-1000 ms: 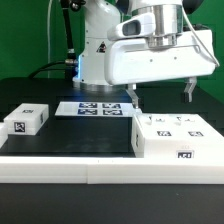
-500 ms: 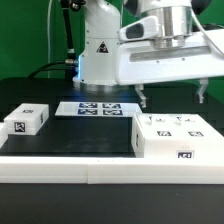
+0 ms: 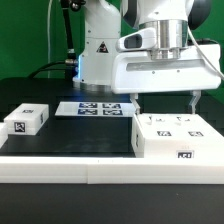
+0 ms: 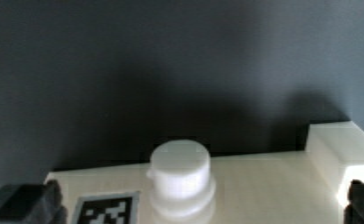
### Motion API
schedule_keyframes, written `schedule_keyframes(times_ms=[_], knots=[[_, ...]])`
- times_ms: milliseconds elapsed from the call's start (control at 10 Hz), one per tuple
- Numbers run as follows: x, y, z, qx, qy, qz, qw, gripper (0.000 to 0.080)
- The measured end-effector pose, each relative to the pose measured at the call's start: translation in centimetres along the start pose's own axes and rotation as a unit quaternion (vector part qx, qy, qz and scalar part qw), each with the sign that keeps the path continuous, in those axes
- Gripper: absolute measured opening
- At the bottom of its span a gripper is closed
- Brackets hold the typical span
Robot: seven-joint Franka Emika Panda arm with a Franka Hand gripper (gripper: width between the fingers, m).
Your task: Assemble cabinet
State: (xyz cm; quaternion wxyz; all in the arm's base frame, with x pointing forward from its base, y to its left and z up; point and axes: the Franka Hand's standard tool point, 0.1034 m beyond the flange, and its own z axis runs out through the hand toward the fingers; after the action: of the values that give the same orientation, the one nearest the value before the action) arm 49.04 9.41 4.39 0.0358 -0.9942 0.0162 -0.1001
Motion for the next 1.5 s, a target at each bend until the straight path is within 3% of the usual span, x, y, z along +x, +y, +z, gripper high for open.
schedule_keyframes(times_ms=[400,800,1500], knots=[[0.0,0.0,0.1,0.000,-0.001,-0.005,1.000,0.0797],[-0.4,1.6,2.8,-0.009,0.014,0.004,1.000,0.0797],[-0.2,1.7,3.2,-0.010,0.025,-0.017,0.999,0.0797]])
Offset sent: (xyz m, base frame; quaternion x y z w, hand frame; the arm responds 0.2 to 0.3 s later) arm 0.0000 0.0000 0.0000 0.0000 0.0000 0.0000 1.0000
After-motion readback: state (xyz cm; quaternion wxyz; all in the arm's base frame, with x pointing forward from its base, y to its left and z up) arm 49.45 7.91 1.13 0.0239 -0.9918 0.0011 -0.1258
